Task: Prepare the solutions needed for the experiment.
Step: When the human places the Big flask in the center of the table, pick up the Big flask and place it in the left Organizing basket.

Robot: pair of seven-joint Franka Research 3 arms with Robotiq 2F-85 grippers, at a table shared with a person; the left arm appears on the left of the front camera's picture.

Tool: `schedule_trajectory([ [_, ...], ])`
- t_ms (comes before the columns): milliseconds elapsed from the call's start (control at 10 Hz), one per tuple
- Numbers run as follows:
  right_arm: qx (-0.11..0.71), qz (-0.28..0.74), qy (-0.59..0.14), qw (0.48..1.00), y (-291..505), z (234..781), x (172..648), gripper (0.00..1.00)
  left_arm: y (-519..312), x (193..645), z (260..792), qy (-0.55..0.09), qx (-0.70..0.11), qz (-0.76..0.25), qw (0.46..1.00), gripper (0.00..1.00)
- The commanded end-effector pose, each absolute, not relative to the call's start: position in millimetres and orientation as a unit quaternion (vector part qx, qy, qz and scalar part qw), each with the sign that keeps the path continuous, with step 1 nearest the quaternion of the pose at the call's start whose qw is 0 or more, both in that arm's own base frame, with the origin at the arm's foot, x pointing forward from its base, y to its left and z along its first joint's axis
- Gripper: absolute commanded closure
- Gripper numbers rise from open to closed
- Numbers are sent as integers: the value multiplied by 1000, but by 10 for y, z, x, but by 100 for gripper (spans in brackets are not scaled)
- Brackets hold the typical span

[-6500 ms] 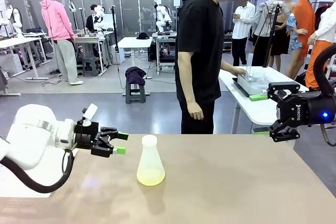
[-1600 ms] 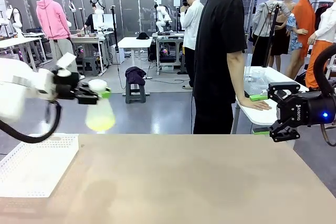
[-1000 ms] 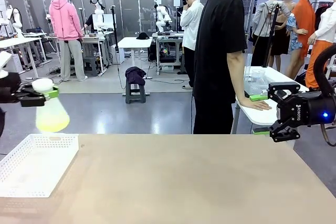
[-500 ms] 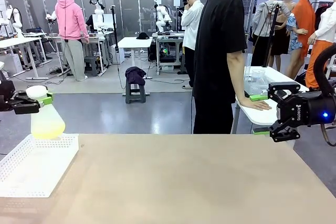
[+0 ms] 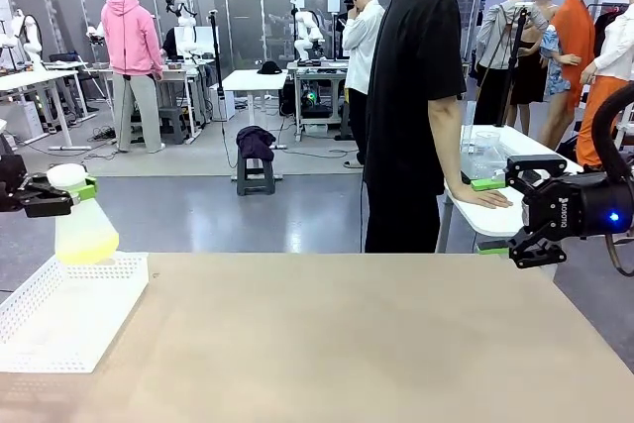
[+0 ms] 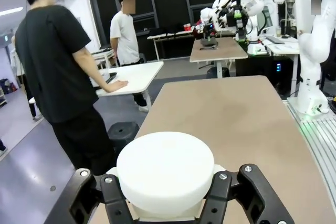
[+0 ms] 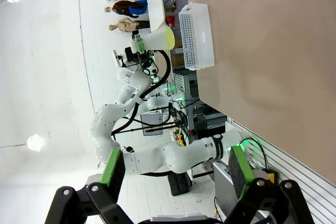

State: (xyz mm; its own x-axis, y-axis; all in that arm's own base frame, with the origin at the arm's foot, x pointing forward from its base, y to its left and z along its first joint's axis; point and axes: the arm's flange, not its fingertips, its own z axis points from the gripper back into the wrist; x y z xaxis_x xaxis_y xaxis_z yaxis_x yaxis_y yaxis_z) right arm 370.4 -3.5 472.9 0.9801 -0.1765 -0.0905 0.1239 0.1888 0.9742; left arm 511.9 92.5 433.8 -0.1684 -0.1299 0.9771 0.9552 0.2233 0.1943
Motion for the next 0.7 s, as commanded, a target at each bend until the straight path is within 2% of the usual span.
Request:
schedule_trajectory([
  [0, 634, -94, -23, 768, -29, 4742, 3707, 0, 1423, 5517, 4155, -568, -363, -514, 530, 78],
  [100, 634, -94, -23, 768, -29, 4742, 3707, 0, 1569, 5671, 4009, -556, -385, -531, 511, 78],
  [200, 634, -94, -23, 768, -29, 4742, 3707, 0, 1676, 5764, 3859, -551, -391, -515, 528, 78],
  [600, 634, -94, -23, 768, -29, 4742, 3707, 0, 1711, 5854, 3523, -541, -448, -510, 497, 78],
])
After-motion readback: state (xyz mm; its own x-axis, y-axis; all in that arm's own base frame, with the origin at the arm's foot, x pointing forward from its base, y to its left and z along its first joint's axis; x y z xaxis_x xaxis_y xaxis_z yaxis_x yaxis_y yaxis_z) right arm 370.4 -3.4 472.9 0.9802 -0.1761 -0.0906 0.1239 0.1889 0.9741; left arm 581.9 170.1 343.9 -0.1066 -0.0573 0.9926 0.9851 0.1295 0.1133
